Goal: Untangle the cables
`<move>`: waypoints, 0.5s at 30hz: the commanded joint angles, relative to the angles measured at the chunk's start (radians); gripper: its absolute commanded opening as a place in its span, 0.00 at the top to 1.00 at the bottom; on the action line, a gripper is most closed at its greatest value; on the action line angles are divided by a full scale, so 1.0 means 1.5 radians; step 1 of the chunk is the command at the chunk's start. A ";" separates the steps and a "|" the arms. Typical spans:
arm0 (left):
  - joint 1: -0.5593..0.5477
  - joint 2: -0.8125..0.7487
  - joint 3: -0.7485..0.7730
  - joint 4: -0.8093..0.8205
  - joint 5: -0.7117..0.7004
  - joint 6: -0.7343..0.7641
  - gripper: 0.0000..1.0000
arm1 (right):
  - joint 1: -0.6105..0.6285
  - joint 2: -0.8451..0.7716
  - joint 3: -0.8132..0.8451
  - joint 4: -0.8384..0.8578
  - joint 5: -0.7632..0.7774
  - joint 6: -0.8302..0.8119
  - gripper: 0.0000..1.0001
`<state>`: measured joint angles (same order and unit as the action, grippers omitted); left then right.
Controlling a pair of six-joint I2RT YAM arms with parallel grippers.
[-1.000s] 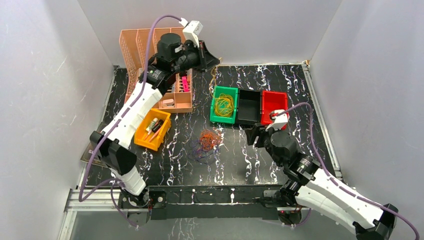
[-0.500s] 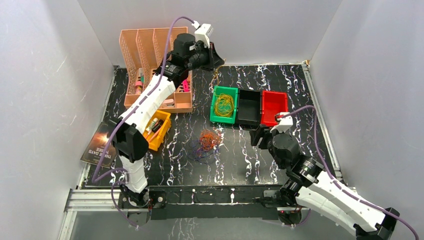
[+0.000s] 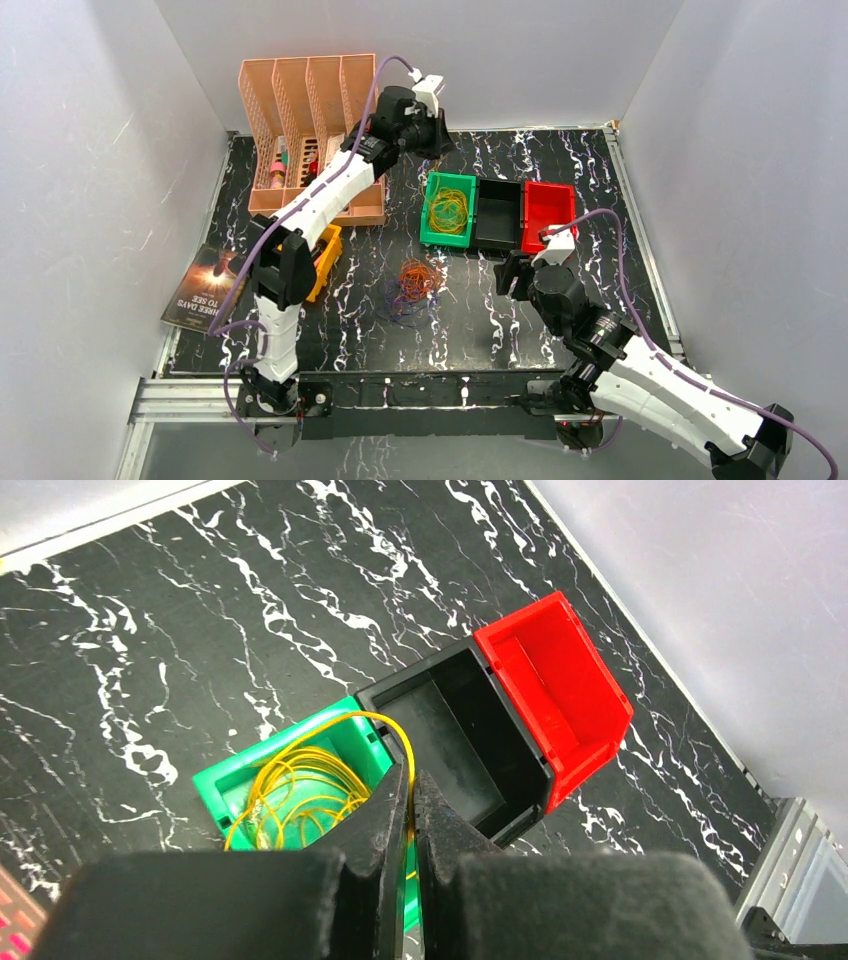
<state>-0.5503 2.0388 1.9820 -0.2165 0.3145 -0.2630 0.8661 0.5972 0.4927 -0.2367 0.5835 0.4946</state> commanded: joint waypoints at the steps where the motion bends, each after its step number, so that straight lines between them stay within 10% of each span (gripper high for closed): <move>1: -0.022 0.007 0.016 0.012 0.024 0.002 1.00 | 0.003 -0.005 -0.002 0.032 0.001 0.007 0.29; 15: -0.057 0.146 0.129 -0.025 0.049 -0.015 1.00 | 0.002 -0.057 -0.009 -0.005 0.025 0.028 0.29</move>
<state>-0.6312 2.2662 2.1475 -0.2184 0.4011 -0.2855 0.8661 0.5434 0.4923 -0.2417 0.5819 0.5217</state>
